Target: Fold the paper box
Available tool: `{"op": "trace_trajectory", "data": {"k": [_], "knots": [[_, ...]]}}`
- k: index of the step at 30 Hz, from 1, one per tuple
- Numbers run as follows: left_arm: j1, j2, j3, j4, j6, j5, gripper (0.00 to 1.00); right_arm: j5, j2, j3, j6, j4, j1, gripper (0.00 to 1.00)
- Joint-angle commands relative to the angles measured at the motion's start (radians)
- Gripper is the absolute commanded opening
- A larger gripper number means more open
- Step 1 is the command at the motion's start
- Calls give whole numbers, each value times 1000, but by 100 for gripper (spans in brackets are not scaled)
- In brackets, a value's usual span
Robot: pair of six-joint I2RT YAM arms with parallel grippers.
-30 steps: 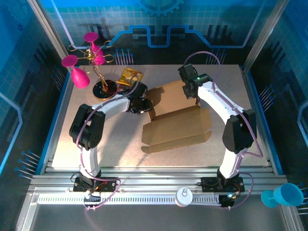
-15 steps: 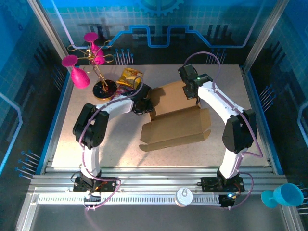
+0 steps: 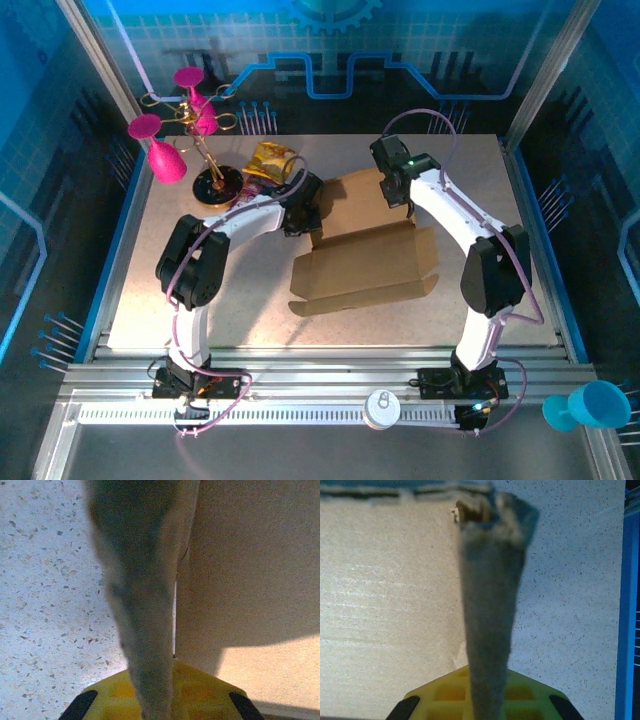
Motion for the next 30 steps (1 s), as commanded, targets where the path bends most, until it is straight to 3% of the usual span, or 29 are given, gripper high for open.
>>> {"op": "trace_trajectory", "data": {"k": [1, 5, 14, 18, 24, 30], "knots": [[-5, 14, 33, -72, 37, -60, 0, -21, 26, 36, -4, -55, -20, 3], [-5, 16, 33, -69, 41, -55, 0, -67, 26, 35, -7, -60, -30, 19], [-5, 28, 47, -72, 46, -47, 0, -92, 32, -4, 4, -54, -41, 38], [-5, 40, 67, -88, 52, -44, 0, -181, 23, -47, 19, -27, -78, 49], [-5, 52, 85, -108, 60, -50, 0, -279, 83, -66, 22, -26, -115, 50], [-4, 71, 115, -139, 69, -48, 0, -326, 171, -39, 30, -9, -133, 42]]}}
